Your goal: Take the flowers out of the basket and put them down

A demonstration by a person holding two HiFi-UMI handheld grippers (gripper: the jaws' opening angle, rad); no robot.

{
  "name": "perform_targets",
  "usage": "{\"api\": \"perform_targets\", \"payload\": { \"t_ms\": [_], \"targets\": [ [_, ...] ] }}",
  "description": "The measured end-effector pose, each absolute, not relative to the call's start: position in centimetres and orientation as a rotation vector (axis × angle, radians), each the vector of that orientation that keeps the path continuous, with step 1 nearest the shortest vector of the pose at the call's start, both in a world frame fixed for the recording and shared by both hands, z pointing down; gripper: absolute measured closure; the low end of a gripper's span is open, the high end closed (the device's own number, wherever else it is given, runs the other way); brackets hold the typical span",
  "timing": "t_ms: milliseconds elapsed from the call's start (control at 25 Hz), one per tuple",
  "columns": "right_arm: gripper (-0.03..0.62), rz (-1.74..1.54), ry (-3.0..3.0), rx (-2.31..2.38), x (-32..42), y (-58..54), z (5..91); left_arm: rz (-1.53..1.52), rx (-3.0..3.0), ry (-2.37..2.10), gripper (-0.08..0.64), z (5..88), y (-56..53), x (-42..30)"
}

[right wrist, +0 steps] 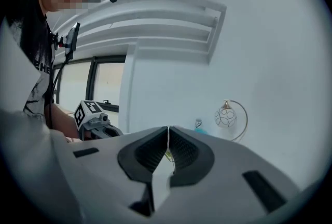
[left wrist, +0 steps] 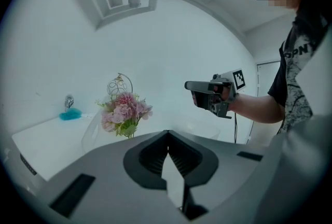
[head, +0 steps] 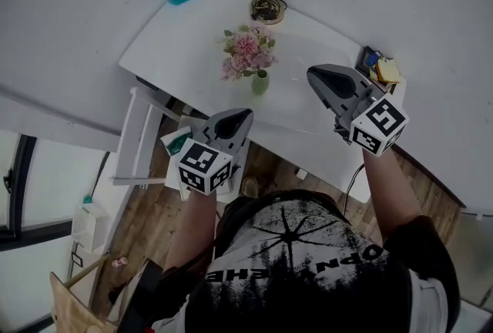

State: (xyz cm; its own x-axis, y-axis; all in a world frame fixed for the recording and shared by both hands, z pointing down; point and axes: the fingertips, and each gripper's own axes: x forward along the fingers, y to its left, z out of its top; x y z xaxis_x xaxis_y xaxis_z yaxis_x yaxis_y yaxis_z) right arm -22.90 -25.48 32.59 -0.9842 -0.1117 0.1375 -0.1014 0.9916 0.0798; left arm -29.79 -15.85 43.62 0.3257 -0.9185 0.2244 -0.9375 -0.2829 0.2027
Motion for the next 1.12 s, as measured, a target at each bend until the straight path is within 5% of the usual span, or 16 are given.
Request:
{"api": "perform_targets", "payload": {
  "t_ms": [1120],
  "targets": [
    [0.544, -0.004, -2.568, 0.060, -32.5, -28.5, 51.9, -0.017, 2.353, -1.488, 0.545, 45.7, -12.1, -34.1]
  ]
}}
